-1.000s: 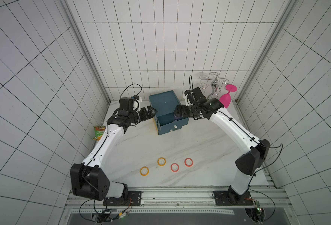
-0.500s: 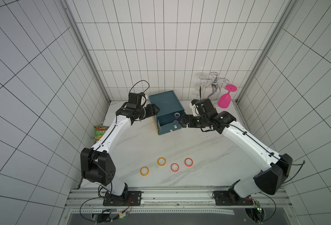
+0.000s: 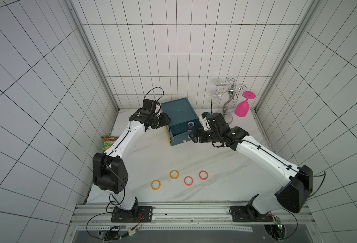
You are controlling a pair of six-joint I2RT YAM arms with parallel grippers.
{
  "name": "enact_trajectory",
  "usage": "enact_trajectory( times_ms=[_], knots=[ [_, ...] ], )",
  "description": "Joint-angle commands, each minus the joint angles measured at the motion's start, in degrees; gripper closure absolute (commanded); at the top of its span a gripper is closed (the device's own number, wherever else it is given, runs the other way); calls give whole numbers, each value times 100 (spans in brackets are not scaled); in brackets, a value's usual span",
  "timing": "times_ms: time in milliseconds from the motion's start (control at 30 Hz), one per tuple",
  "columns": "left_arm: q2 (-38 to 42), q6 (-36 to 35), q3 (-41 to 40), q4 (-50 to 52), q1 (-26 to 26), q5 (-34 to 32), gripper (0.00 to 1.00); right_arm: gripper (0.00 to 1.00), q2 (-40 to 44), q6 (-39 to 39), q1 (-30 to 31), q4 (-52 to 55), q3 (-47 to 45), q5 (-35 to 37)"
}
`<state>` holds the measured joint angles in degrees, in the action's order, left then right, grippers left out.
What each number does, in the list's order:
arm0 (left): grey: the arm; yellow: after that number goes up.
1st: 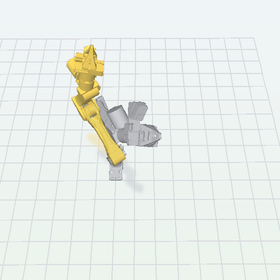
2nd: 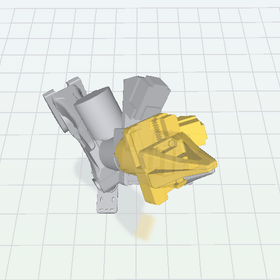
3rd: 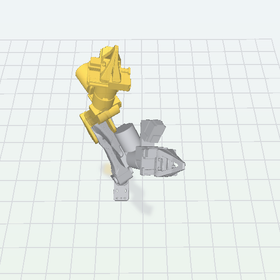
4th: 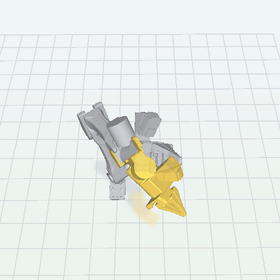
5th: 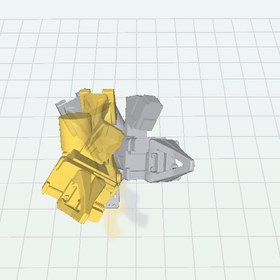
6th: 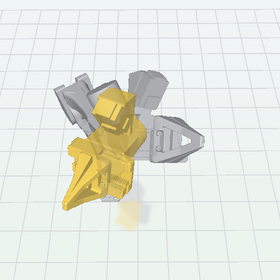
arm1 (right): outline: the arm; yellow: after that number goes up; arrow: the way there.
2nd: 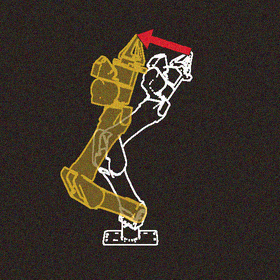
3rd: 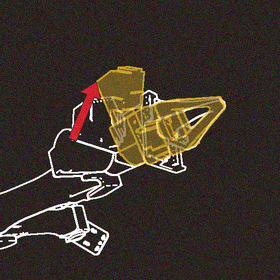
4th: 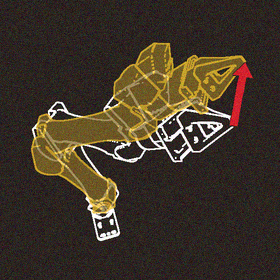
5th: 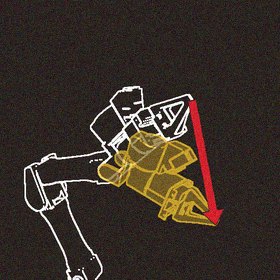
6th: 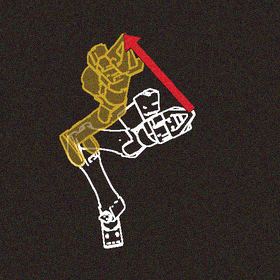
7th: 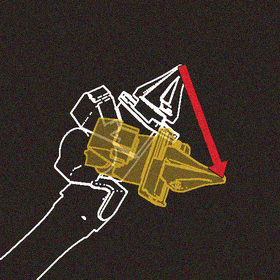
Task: Place the transparent tape into the drawer according to color
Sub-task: Close the drawer in the storage box.
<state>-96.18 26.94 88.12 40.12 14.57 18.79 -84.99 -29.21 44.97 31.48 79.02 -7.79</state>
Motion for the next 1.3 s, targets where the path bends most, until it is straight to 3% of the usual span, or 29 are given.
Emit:
enact_trajectory(
  times_ms=[0, 167, 300, 1267],
  knots=[
    [-98, -88, 144, 88, 20, -122, 52, 27, -8, 13, 78, -286, -162, 76],
    [-120, -117, 145, 126, 21, -120, 53, 47, -121, 43, 106, -430, -247, 93],
    [-94, -135, 142, 178, 20, -111, 53, 57, -291, 144, 139, -481, -161, 150],
    [-94, -338, 197, 351, -58, 182, 55, 69, -1110, 693, 266, -2096, -71, 1033]
  ],
)
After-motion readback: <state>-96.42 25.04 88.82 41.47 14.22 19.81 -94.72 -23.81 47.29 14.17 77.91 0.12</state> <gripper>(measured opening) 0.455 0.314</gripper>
